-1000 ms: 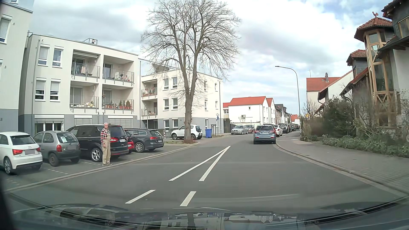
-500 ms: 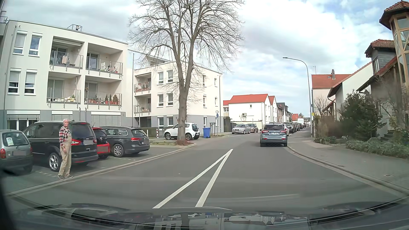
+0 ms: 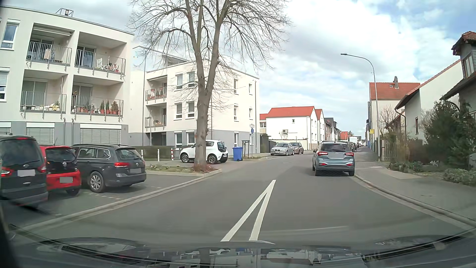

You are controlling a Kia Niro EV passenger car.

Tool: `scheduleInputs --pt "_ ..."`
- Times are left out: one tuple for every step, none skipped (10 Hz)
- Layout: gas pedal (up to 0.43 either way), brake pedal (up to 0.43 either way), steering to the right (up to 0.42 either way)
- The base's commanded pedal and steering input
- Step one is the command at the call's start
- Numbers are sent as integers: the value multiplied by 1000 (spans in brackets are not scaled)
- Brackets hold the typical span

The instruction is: Follow the waypoints while adhering to traffic rules and regulations

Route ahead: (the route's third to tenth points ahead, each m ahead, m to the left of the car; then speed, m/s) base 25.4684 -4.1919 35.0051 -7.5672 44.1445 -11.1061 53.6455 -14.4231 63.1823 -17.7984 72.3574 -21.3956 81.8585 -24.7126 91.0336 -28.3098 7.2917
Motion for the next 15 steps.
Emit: scheduleInputs --pt "110 0 5" --pt "110 0 6" --pt "110 0 11" --pt "110 0 19" --pt "110 0 27" --pt "110 0 34" --pt "118 0 41" --pt "118 0 47" --pt "118 0 53" --pt "130 0 57" --pt "130 0 59" --pt "130 0 60" --pt "138 0 62" --pt "138 0 64" --pt "138 0 65"
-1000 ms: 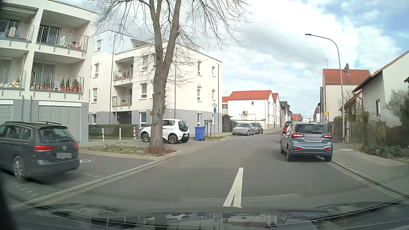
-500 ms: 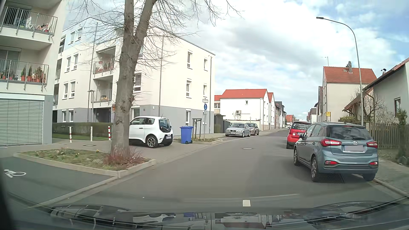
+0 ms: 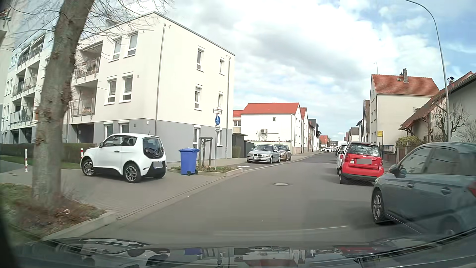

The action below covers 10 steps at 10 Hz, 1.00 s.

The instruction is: Follow the waypoints while adhering to traffic rules and regulations

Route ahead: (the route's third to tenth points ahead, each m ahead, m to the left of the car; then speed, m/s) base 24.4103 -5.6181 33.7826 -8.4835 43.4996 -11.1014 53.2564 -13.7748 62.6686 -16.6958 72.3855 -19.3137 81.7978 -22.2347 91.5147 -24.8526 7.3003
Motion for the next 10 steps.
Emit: scheduleInputs --pt "138 0 65" --pt "138 0 68" --pt "138 0 71" --pt "138 0 71" --pt "138 0 71" --pt "138 0 71" --pt "138 0 72" --pt "138 0 71" --pt "138 0 70" --pt "138 0 66"
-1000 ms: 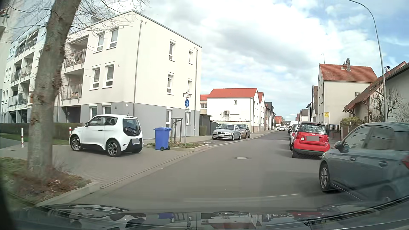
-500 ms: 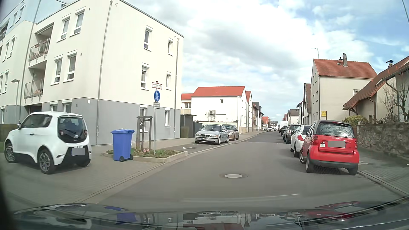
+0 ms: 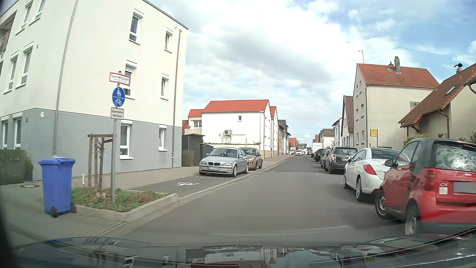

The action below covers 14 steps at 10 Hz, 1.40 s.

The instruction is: Follow the waypoints while adhering to traffic rules and regulations

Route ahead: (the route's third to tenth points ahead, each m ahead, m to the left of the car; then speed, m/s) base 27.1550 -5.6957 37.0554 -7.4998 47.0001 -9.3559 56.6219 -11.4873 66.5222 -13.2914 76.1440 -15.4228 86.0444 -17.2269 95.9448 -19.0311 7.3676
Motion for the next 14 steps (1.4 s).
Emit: scheduleInputs --pt "130 0 63" --pt "110 0 62" --pt "98 0 62" --pt "98 0 61" --pt "98 0 60" --pt "98 0 54" --pt "98 0 49" --pt "98 0 46" --pt "98 0 45" --pt "98 0 44" --pt "98 0 43" --pt "98 0 42" --pt "98 0 42" --pt "98 0 39"
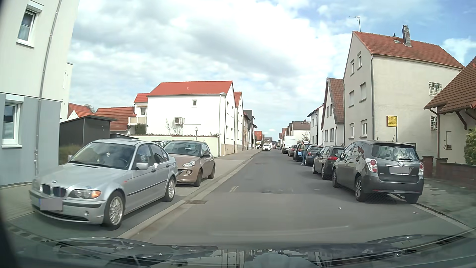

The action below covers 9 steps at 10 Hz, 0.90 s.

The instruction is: Follow the waypoints while adhering to traffic rules and regulations

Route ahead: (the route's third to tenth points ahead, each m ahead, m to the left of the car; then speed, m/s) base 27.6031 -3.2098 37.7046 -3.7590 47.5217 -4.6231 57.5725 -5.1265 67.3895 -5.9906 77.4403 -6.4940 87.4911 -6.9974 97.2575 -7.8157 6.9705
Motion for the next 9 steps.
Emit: scheduleInputs --pt "98 0 33" --pt "98 0 29" --pt "98 0 25" --pt "98 0 20" --pt "98 0 13" --pt "98 0 9" --pt "98 0 8" --pt "98 0 9" --pt "98 0 8"
